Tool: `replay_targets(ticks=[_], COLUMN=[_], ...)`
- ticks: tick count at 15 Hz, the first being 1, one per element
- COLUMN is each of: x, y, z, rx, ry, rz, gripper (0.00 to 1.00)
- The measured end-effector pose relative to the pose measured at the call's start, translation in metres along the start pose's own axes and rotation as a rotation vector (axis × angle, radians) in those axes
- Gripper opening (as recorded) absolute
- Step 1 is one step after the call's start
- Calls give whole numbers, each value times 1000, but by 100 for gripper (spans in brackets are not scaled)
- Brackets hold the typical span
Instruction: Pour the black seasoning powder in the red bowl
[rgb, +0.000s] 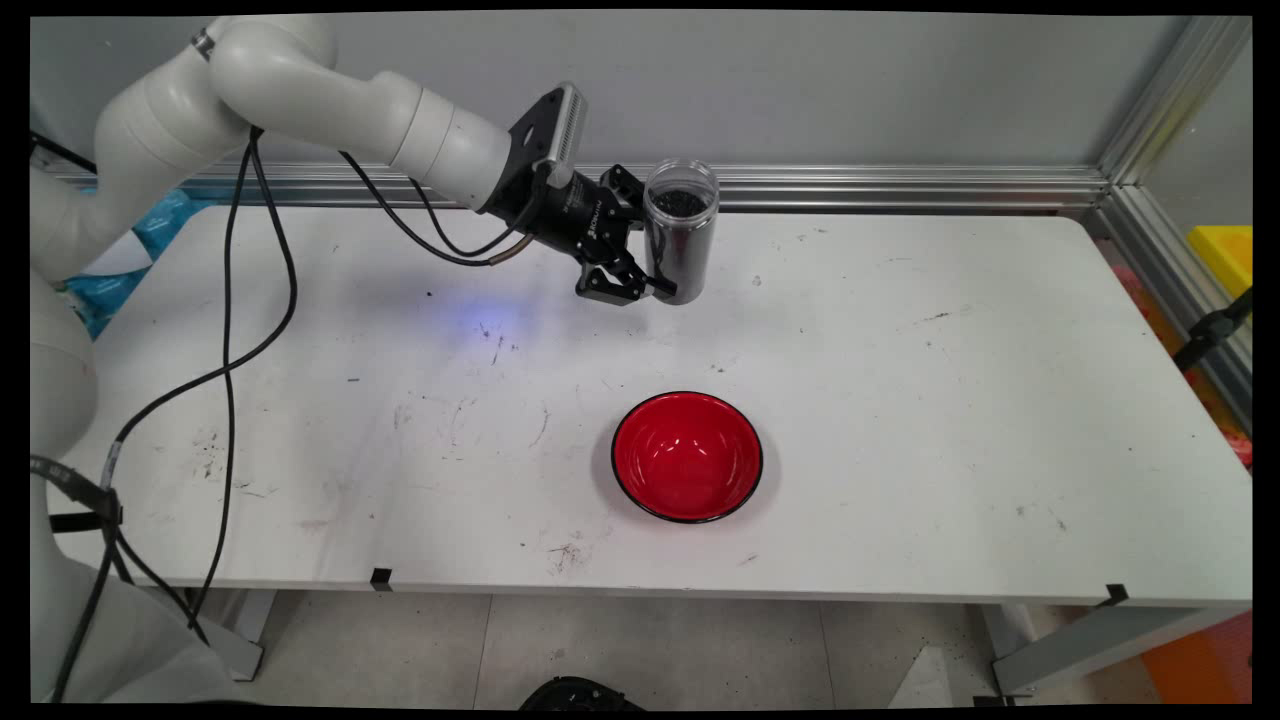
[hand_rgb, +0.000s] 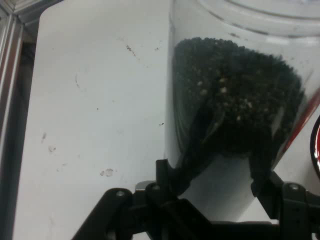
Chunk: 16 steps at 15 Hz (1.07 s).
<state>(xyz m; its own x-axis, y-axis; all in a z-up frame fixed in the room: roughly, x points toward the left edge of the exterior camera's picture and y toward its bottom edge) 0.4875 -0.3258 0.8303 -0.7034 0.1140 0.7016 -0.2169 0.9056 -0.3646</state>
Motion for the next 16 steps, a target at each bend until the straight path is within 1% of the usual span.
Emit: replay_targets(ticks=[2,9,16], x=[0,-3,-3], y=[1,7,20], z=[0,9,21], rx=[6,22,55], ry=[0,3,1], rz=[30,186,326], gripper=[0,0,0])
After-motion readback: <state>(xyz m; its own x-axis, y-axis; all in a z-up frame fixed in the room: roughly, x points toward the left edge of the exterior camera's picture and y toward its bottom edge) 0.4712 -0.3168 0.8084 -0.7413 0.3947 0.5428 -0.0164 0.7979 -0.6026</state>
